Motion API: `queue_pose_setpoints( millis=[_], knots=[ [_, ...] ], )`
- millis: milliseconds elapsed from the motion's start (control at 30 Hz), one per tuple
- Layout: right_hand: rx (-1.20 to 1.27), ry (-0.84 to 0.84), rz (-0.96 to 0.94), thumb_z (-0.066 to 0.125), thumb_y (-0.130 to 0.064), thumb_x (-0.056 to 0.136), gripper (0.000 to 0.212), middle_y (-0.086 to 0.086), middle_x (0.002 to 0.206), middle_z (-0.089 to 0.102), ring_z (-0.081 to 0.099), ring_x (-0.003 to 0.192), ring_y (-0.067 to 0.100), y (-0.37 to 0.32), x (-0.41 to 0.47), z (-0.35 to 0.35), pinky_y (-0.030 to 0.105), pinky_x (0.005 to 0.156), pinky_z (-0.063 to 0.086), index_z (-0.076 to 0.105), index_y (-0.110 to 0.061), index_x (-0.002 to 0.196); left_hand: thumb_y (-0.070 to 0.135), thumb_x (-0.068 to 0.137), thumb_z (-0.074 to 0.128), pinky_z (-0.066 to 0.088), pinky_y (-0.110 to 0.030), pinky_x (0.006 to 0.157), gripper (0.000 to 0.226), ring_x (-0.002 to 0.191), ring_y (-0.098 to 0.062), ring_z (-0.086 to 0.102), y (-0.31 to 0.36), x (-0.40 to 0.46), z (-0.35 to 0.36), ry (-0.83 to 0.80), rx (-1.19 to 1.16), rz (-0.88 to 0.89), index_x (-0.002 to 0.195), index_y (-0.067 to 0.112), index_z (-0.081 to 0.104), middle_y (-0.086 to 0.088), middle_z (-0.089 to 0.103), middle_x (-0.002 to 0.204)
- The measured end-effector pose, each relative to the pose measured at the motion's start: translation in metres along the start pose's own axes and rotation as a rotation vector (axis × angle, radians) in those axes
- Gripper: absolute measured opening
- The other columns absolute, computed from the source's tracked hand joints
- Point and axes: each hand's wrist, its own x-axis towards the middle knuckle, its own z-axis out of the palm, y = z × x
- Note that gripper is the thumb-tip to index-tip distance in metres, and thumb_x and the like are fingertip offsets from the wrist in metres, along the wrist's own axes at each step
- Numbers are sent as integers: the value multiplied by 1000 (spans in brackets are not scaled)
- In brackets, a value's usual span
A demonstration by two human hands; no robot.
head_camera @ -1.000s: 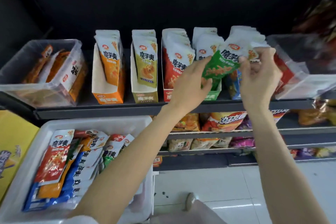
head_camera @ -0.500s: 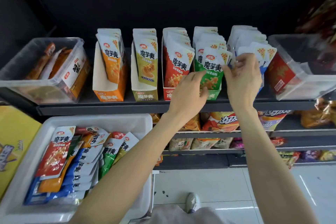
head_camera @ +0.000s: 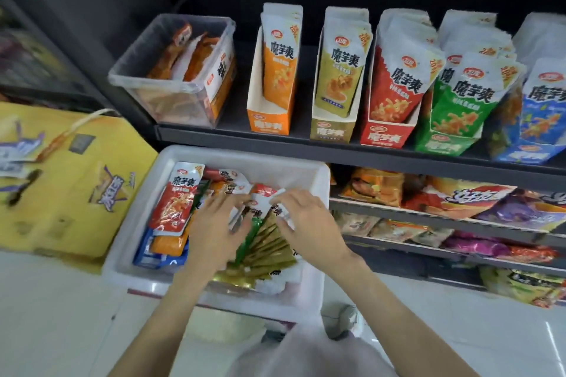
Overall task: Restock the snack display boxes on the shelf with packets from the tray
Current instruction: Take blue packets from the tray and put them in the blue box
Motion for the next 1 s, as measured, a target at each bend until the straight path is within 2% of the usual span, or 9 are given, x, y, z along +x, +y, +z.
queue_pose_setpoints(
  millis=[67,167,367,533,667,767,867,933,1000],
  knots=[
    [-59,-151,-29,56,-14,87,34,4,124,59,53,118,25,-8,16,26,39,102,40,58,-17,121,37,79,59,49,-36,69,32,84,-30,61,-31,-11,-2,-152,102,-129,99,13,66,-7,68,93],
    [-133,-267,-97,53,-2,85,40,4,131,57,50,123,23,-13,43,57,34,104,34,58,-15,123,24,76,75,48,-36,68,33,85,-34,62,-52,-18,0,-261,104,-214,105,10,68,-11,69,96],
    [-446,-400,-348,59,-8,87,39,-5,132,56,46,121,21,-11,84,99,34,96,34,63,-26,122,24,88,62,48,-34,75,37,96,-26,61,-67,-13,0,-288,118,-206,124,16,60,-7,64,115],
    [-542,-435,-525,63,-10,83,33,-12,104,68,51,107,18,1,87,102,29,80,37,67,-28,111,33,90,60,45,-29,90,42,114,-20,52,-76,-5,4,-380,202,-158,130,20,54,-1,58,125],
    [-537,-332,-580,79,-6,64,24,-6,73,66,58,81,18,3,83,104,26,73,37,71,-22,80,34,88,63,47,-30,81,35,104,-22,57,-81,-1,4,-344,185,-113,119,19,63,-2,63,115],
    [-515,-219,-554,80,-7,60,23,-7,67,65,59,76,17,4,81,101,26,74,40,70,-20,75,31,82,71,47,-29,60,18,83,-22,63,-83,-2,1,-248,130,-8,97,20,72,1,70,92],
    [-374,-137,-459,85,-16,63,19,-6,67,64,60,73,17,2,82,92,26,69,44,69,-20,72,29,77,76,46,-23,54,13,73,-16,63,-80,-4,-3,-187,84,30,89,25,74,7,71,83],
    [-267,-235,-385,78,-18,73,10,-1,77,65,61,83,20,-1,81,83,28,72,45,69,-18,78,35,76,75,43,-20,56,17,75,-13,64,-76,-5,-2,-196,62,25,91,27,73,9,71,85],
    [-267,-472,-286,68,-21,83,7,0,93,67,57,98,18,-3,82,71,30,82,42,70,-18,89,47,73,70,39,-18,60,31,81,-13,63,-71,-4,-1,-235,3,-6,95,26,72,8,70,91]
  ],
)
